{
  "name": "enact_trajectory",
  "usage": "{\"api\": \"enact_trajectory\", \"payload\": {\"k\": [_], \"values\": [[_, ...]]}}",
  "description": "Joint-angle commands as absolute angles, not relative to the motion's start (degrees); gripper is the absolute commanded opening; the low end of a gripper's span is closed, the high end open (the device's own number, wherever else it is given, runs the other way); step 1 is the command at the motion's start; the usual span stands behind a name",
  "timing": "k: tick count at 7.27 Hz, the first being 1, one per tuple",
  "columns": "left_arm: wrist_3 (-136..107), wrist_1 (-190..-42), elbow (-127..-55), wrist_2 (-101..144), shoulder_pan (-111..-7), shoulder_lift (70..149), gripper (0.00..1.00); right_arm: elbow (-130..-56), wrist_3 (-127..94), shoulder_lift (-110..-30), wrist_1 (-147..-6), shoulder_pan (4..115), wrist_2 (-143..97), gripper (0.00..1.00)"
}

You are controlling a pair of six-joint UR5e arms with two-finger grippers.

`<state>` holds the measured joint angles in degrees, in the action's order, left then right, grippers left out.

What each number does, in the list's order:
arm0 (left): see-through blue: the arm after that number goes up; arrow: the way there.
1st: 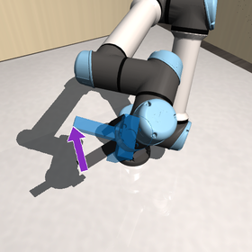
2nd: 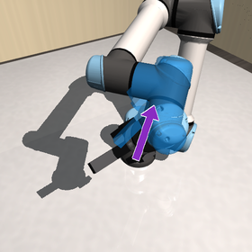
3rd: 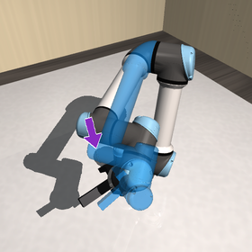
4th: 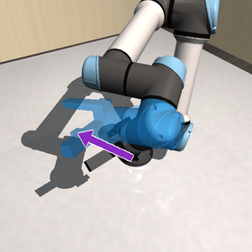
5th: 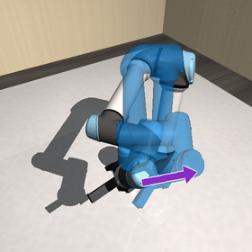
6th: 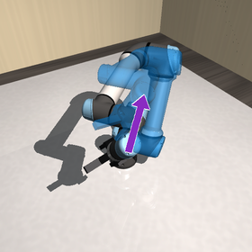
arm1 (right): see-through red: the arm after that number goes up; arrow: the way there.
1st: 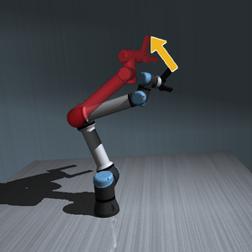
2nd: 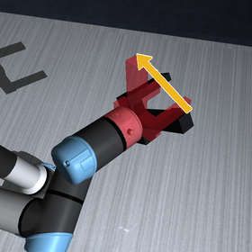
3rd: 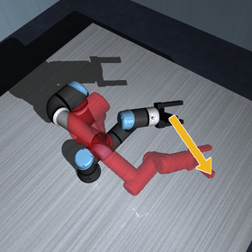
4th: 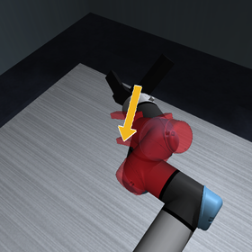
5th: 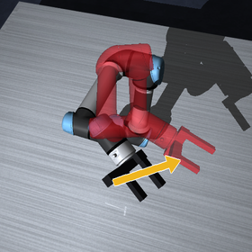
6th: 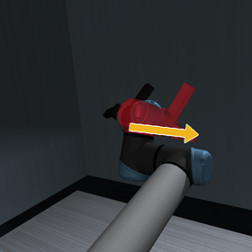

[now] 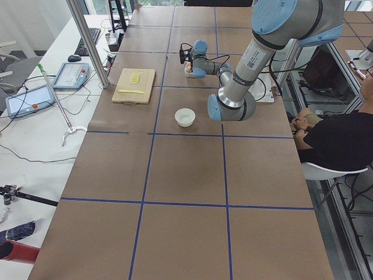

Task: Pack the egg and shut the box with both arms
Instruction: 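Lower the egg into an empty cup and open the left gripper, then withdraw the left arm while the right gripper reaches to the box lid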

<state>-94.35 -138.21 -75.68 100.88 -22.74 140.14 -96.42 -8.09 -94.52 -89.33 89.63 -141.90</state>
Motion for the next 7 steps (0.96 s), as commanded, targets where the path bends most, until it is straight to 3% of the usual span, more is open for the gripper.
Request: {"api": "enact_trajectory", "payload": {"k": [1,3,5,6,7], "values": [[-94.04,-131.69,-82.31,109.65,-28.01,137.05,1.00,-97.90,-8.87,-93.87,-89.21,89.13,-142.03,1.00],[-90.11,-127.38,-88.83,113.70,-32.23,132.03,1.00,-102.37,-16.02,-93.26,-88.43,83.27,-142.91,1.00],[-83.62,-117.04,-95.24,118.46,-38.38,129.48,1.00,-104.23,-44.05,-93.16,-69.90,72.48,-141.34,0.98],[-78.36,-109.33,-98.41,118.82,-41.19,127.81,1.00,-104.24,-58.91,-93.25,-57.17,64.77,-135.59,0.81],[-73.00,-103.68,-102.18,118.92,-44.79,125.18,1.00,-104.59,-67.94,-92.90,-50.95,57.38,-131.70,0.46]]}}
